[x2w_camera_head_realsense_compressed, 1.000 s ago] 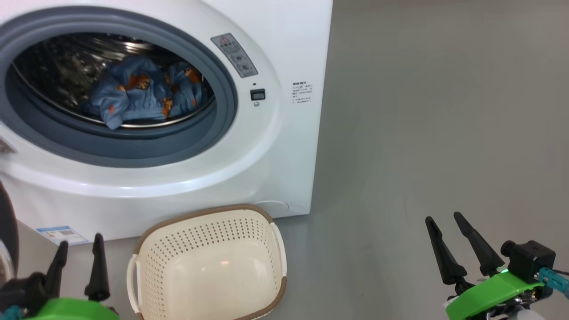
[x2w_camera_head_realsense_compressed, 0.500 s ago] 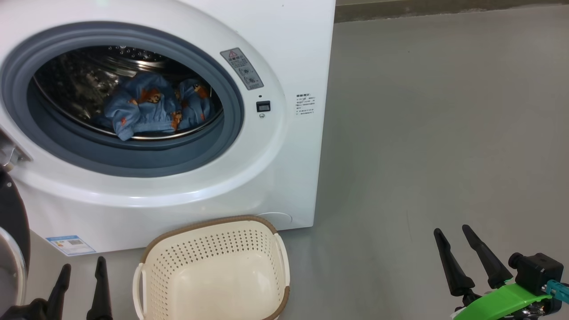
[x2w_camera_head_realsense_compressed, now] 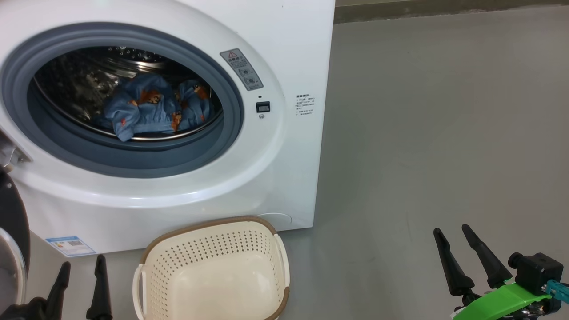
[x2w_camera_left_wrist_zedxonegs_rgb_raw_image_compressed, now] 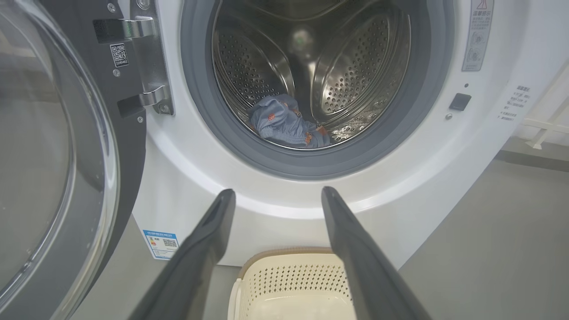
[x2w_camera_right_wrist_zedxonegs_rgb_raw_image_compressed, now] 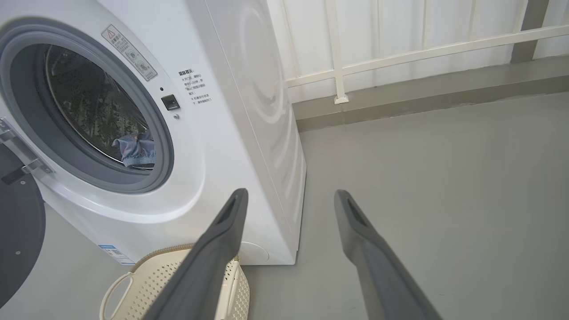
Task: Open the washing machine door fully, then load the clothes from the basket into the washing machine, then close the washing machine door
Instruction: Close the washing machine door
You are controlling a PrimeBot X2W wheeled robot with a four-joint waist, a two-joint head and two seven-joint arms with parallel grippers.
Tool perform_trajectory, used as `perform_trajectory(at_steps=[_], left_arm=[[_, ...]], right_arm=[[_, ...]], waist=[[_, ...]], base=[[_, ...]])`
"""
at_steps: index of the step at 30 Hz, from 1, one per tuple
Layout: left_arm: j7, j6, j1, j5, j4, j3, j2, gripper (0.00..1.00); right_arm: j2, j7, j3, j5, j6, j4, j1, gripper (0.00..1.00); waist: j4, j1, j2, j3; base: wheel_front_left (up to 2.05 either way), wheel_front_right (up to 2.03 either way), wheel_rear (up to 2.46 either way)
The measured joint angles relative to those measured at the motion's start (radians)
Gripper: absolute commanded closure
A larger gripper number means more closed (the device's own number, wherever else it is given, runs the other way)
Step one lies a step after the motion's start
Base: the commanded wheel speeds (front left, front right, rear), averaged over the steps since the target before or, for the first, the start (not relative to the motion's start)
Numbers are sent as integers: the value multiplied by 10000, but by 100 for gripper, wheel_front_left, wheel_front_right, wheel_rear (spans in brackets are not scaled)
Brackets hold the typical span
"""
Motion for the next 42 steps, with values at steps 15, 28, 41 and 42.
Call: perform_trajectory(at_steps=[15,28,41,42], left_arm=[[0,0,3,0,-46,52,-15,0],[0,0,212,-13,-201,-75,-10,0],[0,0,424,-38,-305,-173,-50,0],[0,0,427,-42,-318,-165,-71,0]], right_arm=[[10,0,-38,0,0,-12,0,0],[-4,0,-52,0,0,-29,152,0],[-35,0,17,2,0,-36,191,0],[-42,0,54,12,0,-38,191,0]], waist=[[38,0,0,-16],[145,0,0,-87],[687,0,0,-266],[766,0,0,-269]], base=[[-41,41,0],[-94,94,0],[-1,1,0],[0,0,0]])
